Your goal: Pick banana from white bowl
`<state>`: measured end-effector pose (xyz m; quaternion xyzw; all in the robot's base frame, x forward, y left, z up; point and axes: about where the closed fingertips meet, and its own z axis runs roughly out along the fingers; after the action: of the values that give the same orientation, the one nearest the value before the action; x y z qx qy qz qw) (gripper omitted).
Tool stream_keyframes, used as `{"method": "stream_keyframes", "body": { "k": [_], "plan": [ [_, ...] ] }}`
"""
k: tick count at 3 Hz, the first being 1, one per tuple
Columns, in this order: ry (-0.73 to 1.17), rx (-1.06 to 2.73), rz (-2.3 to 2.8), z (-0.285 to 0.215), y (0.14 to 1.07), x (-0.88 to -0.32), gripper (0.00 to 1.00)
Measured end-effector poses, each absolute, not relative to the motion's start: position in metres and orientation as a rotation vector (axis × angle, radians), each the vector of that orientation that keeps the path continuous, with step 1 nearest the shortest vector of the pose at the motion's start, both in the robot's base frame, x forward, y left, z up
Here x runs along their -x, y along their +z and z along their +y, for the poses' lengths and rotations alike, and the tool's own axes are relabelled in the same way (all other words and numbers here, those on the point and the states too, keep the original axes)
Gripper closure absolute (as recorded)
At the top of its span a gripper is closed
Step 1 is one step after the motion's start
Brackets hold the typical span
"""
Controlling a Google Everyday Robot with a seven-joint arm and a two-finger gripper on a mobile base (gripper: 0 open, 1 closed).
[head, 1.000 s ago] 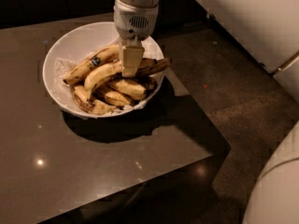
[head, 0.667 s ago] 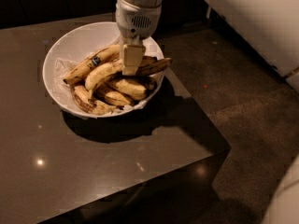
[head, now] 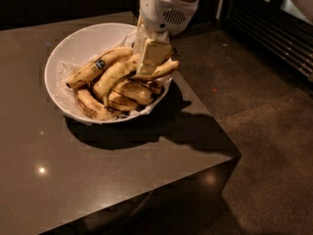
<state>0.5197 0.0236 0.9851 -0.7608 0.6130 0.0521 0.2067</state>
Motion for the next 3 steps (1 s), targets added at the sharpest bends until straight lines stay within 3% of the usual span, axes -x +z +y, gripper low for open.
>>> {"method": "stream_keyframes", "body": {
  "k": [3],
  "plan": [
    [0.219,2.039,1.584,-0.006,1.007,-0.473,1.0]
  ]
}}
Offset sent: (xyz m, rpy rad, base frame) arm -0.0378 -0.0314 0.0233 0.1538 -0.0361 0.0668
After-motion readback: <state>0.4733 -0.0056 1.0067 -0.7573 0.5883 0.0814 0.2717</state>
